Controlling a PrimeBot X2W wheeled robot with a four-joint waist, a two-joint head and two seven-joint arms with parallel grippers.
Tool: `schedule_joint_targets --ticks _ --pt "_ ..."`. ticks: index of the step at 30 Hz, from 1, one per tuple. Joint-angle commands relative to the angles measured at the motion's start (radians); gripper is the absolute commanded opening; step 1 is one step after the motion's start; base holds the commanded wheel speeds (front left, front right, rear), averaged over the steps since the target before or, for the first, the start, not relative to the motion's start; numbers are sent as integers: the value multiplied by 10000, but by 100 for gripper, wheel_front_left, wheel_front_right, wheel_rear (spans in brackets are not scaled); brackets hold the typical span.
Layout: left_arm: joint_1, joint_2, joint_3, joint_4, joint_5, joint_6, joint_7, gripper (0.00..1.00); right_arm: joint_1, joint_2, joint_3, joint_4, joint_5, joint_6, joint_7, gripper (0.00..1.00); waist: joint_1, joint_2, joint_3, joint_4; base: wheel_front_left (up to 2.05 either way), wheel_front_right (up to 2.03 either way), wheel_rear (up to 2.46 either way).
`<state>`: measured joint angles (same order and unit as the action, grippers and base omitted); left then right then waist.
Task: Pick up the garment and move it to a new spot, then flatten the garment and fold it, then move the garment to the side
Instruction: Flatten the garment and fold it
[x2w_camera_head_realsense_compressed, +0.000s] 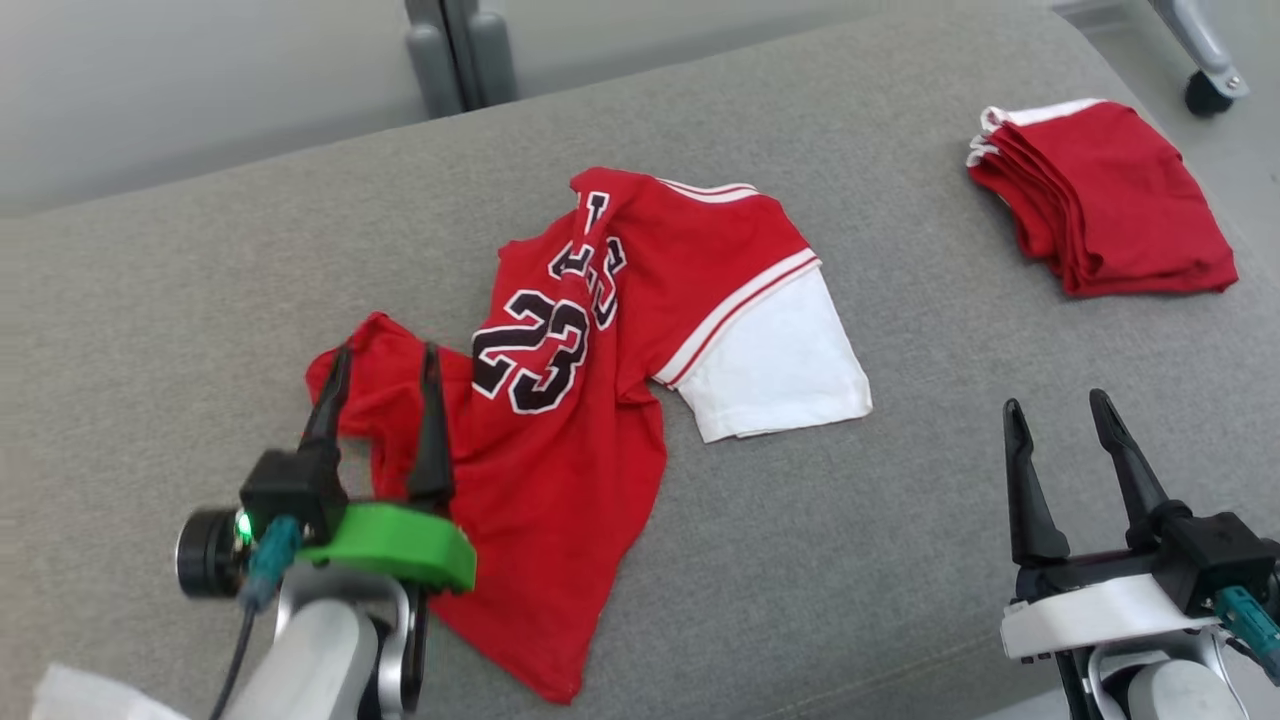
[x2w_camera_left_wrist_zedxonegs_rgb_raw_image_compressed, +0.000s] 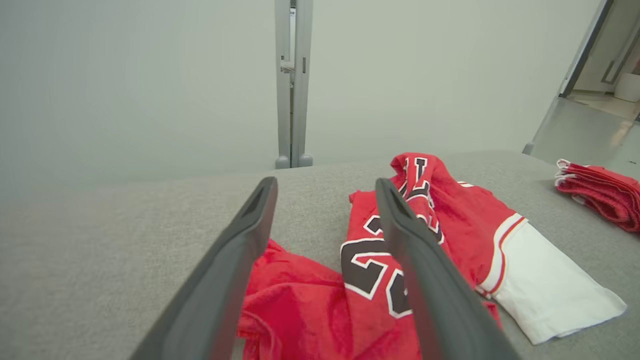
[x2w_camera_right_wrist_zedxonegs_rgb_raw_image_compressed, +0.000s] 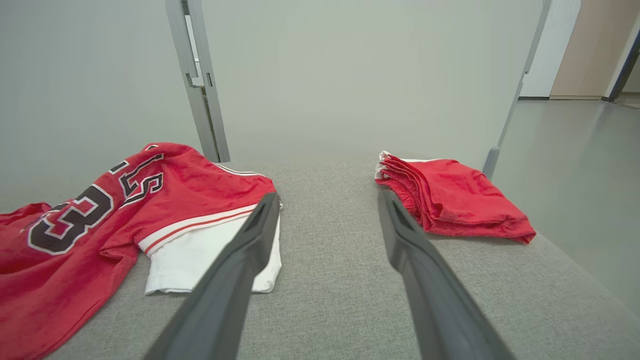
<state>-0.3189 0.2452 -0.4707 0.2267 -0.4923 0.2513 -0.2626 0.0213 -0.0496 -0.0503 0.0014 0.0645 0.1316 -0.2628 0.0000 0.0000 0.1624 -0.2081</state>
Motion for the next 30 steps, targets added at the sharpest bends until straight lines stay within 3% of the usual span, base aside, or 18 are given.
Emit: schedule_joint_targets --ticks 1,4,7,19,25,30 --pt "718 -94 220 -227 288 92 -24 100 268 -79 -84 -36 -68 -19 -25 100 0 0 -954 934 0 0 0" --pt "1980 -368 763 -711 902 75 -25 100 390 -117 -265 -4 -151 -19 -25 100 0 0 -1340 1306 0 0 0" --pt "3010 -715 1293 -1208 1387 -286 -25 100 544 -106 -421 103 -222 -19 -24 100 0 0 -1503 1624 0 0 0" --pt "5428 -1636 3211 -1485 2794 -2617 -26 100 835 -226 -309 1005 -352 -19 -24 100 0 0 -1919 2156 0 0 0" --pt "5525 -1873 3879 -1386 3007 -3181 -26 100 747 -196 -247 1209 -293 -19 -24 100 0 0 -1922 2277 0 0 0" --pt "5340 -1930 4066 -1360 3148 -3397 -26 100 834 -158 -238 1326 -247 -19 -24 100 0 0 -1898 2274 0 0 0"
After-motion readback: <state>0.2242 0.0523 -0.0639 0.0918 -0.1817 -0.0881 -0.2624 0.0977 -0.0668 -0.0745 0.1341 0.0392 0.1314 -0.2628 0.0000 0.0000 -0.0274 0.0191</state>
